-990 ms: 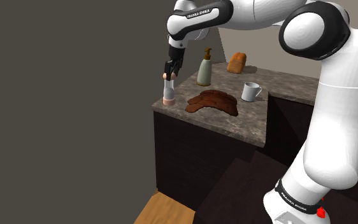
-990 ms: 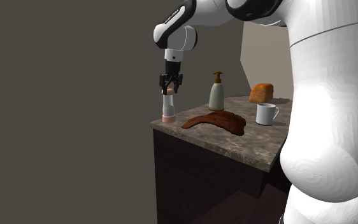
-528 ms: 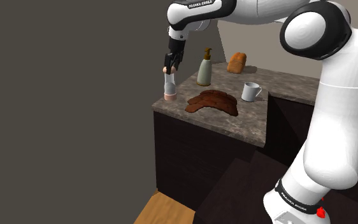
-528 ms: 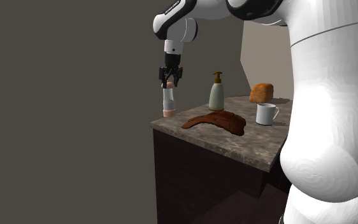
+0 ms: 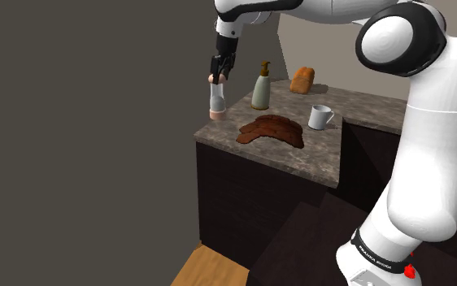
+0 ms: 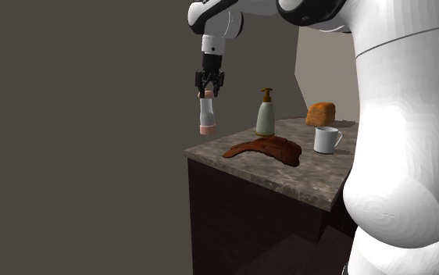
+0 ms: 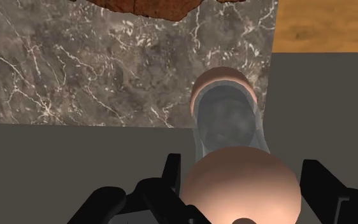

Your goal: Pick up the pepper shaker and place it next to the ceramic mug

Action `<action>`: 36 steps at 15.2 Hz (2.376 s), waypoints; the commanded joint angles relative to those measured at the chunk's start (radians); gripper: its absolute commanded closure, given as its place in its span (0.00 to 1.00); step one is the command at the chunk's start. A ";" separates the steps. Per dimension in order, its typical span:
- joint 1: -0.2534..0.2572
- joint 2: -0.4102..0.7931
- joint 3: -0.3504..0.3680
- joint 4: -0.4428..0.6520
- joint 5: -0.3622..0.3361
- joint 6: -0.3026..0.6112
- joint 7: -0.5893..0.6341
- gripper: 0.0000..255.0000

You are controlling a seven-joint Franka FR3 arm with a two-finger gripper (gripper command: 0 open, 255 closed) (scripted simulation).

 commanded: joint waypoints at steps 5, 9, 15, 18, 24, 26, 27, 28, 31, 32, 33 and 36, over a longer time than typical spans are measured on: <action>-0.003 0.024 0.000 0.117 0.001 -0.093 0.005 1.00; -0.006 0.047 -0.001 0.205 0.003 -0.159 0.008 1.00; -0.013 0.100 -0.001 0.370 0.008 -0.270 0.012 1.00; -0.030 0.096 -0.006 0.389 0.013 -0.295 -0.007 1.00; -0.112 -0.013 -0.043 0.229 0.029 -0.252 -0.131 1.00; -0.140 -0.036 -0.058 0.196 0.036 -0.247 -0.174 1.00; -0.153 -0.046 -0.065 0.183 0.039 -0.245 -0.196 1.00; -0.167 -0.054 -0.073 0.172 0.042 -0.244 -0.218 1.00; -0.210 -0.071 -0.098 0.149 0.053 -0.245 -0.284 1.00; -0.224 -0.074 -0.106 0.145 0.057 -0.246 -0.307 1.00; -0.238 -0.076 -0.115 0.143 0.061 -0.248 -0.329 1.00; -0.283 -0.074 -0.141 0.146 0.074 -0.258 -0.398 1.00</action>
